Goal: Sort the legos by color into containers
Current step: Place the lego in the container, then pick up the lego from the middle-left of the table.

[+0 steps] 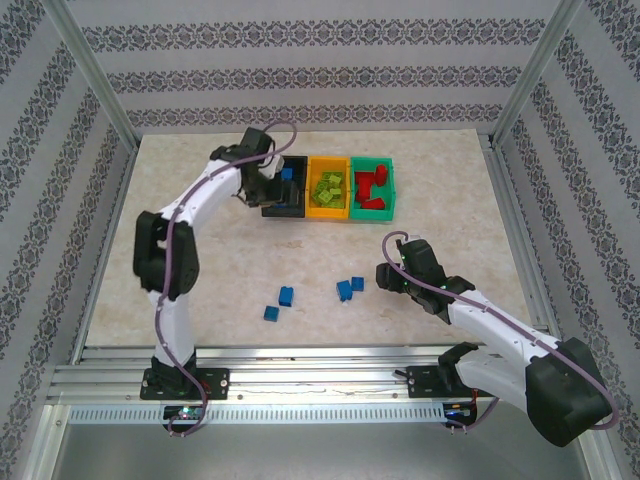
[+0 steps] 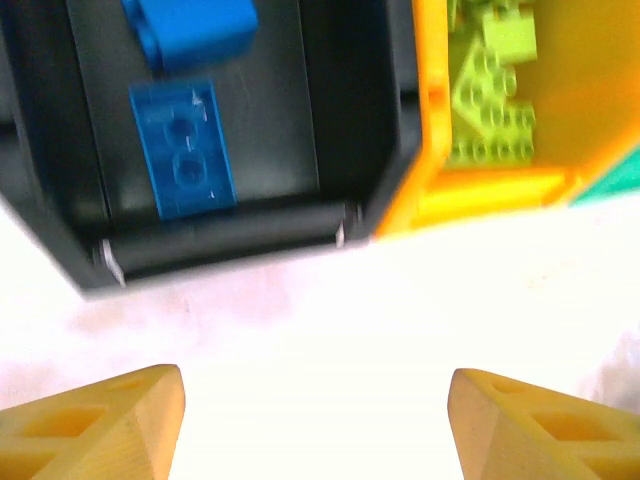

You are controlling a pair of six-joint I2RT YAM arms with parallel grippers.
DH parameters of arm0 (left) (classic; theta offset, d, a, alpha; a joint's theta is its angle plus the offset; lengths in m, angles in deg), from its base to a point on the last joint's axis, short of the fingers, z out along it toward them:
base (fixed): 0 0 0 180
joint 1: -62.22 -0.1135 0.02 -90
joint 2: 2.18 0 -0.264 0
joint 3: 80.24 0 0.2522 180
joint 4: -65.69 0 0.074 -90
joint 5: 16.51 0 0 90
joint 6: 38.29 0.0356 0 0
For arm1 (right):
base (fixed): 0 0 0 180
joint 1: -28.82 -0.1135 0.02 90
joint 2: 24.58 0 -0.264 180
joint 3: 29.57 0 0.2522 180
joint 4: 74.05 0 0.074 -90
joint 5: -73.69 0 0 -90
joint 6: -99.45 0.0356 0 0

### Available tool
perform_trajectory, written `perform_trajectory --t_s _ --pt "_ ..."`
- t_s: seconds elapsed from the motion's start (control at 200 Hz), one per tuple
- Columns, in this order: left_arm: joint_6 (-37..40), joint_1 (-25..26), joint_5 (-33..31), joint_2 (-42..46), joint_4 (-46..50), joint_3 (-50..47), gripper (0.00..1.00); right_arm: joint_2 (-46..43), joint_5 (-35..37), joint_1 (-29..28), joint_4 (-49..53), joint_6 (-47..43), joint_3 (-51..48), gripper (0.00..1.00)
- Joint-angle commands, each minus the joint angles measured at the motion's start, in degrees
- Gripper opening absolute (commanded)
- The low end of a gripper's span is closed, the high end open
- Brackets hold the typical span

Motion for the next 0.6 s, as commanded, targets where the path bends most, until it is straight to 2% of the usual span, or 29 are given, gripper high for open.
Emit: perform_trajectory --t_s 0.0,0.31,0.475,0.595 --pt "-2.5 0.0 5.6 8.3 -9.9 -10.5 0.7 0.3 1.3 -0.9 -0.5 -0.5 0.7 0.6" --pt "-3.1 0.0 9.2 19.4 -14.6 -30.4 0.69 1.4 1.6 -1.2 -0.3 -0.6 1.3 0.6" --pt "-2.4 0.6 9.6 22.5 -14.3 -35.9 0.69 0.7 2.1 -1.3 -0.3 -0.4 0.9 0.6" --pt "-2.7 3.0 7.0 23.3 -11.7 -37.5 0.69 0.8 2.0 -1.3 -0.3 -0.4 1.0 0.6"
